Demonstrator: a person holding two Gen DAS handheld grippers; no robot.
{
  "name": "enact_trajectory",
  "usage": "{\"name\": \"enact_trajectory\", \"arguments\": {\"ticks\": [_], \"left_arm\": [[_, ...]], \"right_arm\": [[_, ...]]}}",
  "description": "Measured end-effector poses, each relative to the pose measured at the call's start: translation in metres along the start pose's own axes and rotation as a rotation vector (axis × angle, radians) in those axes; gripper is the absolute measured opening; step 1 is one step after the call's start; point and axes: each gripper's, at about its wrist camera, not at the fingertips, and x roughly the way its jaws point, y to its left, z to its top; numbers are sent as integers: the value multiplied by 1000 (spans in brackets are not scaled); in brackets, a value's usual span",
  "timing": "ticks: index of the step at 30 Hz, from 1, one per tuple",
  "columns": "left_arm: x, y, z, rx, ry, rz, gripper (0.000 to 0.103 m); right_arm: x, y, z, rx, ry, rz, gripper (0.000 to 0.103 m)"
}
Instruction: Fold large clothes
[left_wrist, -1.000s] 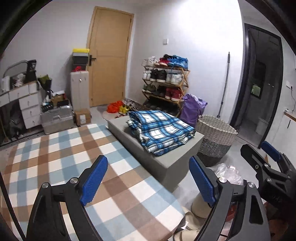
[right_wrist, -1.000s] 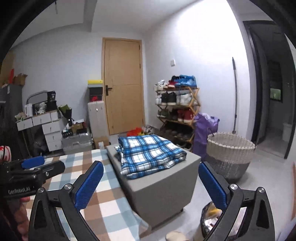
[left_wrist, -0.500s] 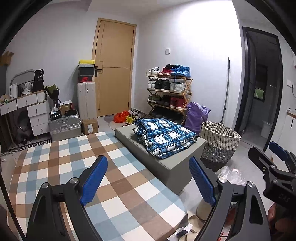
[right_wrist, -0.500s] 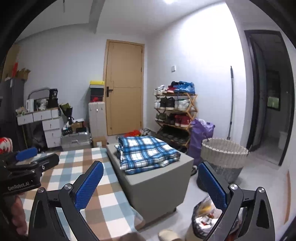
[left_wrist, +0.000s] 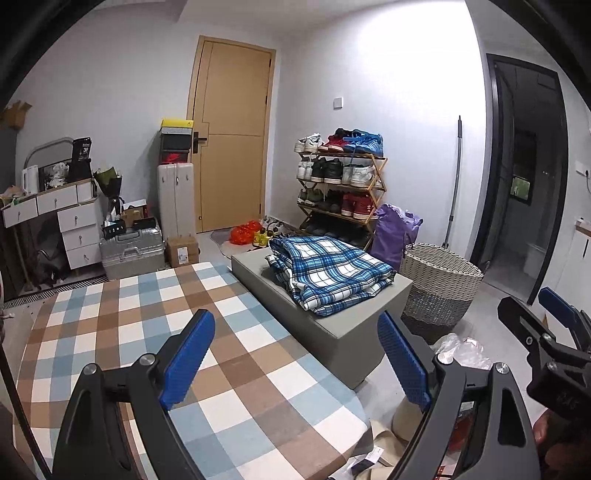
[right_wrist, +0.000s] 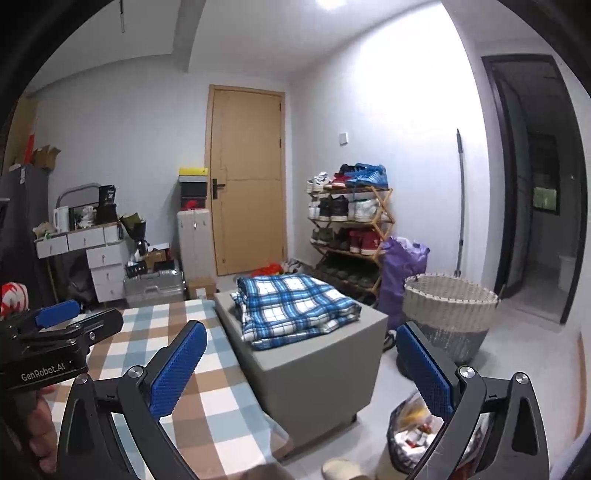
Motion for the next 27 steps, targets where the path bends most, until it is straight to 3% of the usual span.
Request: {"name": "enact_trajectory", "arguments": {"ticks": [10,27], "left_arm": [[-3,3,1,-3,11,0,87],[-7,-7,1,40,-2,-22,87]], "right_arm": [[0,-4,-2,34,16,-2,103],[-7,6,-2,-16,-17,-1,103]]}}
